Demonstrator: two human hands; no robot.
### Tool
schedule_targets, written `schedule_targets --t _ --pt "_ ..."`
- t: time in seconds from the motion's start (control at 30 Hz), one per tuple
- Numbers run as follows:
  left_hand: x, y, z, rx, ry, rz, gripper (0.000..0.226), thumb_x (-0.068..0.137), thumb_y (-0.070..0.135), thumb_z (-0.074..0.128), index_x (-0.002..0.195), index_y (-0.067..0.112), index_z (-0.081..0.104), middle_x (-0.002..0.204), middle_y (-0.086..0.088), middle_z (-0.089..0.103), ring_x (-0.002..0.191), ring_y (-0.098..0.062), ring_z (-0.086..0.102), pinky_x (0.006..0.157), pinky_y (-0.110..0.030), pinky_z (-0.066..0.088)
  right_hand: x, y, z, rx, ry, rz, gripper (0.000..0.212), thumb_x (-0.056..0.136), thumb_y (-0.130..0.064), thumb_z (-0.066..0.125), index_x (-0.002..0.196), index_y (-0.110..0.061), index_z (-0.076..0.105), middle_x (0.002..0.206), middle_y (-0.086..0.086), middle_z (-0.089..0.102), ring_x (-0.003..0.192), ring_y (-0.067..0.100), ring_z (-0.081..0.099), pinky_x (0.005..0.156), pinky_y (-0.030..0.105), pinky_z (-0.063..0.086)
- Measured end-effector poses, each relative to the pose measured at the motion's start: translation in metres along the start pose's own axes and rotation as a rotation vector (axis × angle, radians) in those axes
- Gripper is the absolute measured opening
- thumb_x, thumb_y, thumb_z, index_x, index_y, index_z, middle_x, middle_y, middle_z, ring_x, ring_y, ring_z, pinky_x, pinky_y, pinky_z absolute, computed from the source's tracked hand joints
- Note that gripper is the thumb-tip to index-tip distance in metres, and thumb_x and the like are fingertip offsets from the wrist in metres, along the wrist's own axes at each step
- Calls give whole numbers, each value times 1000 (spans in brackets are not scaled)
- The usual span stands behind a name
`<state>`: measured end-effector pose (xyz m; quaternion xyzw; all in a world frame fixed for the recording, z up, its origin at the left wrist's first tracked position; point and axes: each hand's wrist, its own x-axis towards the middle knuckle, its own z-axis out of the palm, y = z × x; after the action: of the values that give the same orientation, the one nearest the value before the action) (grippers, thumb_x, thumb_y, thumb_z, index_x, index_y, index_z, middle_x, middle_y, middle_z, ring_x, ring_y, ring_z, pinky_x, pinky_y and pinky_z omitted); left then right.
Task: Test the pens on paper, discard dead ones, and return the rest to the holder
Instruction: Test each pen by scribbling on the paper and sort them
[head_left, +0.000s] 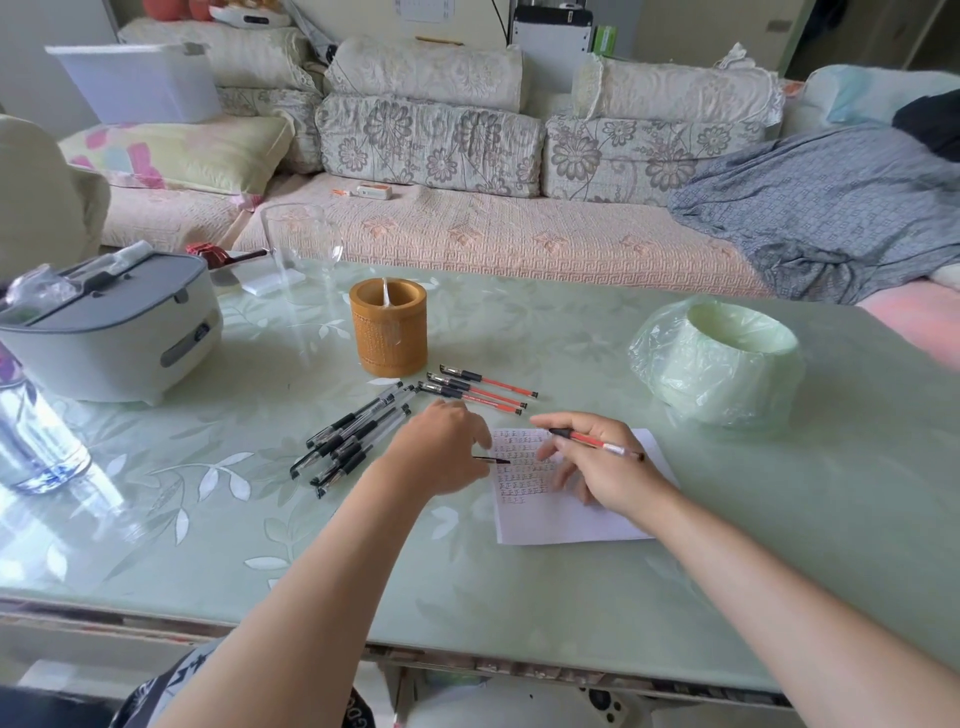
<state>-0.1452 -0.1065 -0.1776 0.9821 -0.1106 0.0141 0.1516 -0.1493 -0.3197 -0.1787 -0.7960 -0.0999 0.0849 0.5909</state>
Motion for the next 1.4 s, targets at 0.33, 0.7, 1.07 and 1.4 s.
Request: schedule_targets --t 0.33,0.7,1.07,1.4 --pt "3 3 -4 -87 53 -86 12 92 28 57 98 28 67 95 9 68 88 -16 61 76 -33 53 11 -10 -8 167 10 -5 32 97 0 41 115 -22 56 90 9 61 54 20 54 48 31 46" --pt "1 -2 -10 -163 57 -79 21 95 20 47 92 28 66 78 17 61 63 -4 49 56 -25 35 20 -6 -5 -710 149 -314 16 88 -23 65 99 -32 73 97 -12 70 94 11 58 83 27 43" --pt "-3 12 -16 -214 89 -37 19 95 24 51 81 29 63 73 17 58 65 -1 50 57 -20 36 18 -5 -3 -751 120 -386 17 90 -19 60 100 -28 71 99 -12 68 97 13 61 86 34 47" --pt "-6 18 -16 -259 16 -19 17 94 23 54 96 27 70 86 13 65 64 3 49 56 -17 34 16 -6 2 -766 60 -426 17 91 -20 59 99 -28 71 97 -12 69 93 16 60 84 37 45"
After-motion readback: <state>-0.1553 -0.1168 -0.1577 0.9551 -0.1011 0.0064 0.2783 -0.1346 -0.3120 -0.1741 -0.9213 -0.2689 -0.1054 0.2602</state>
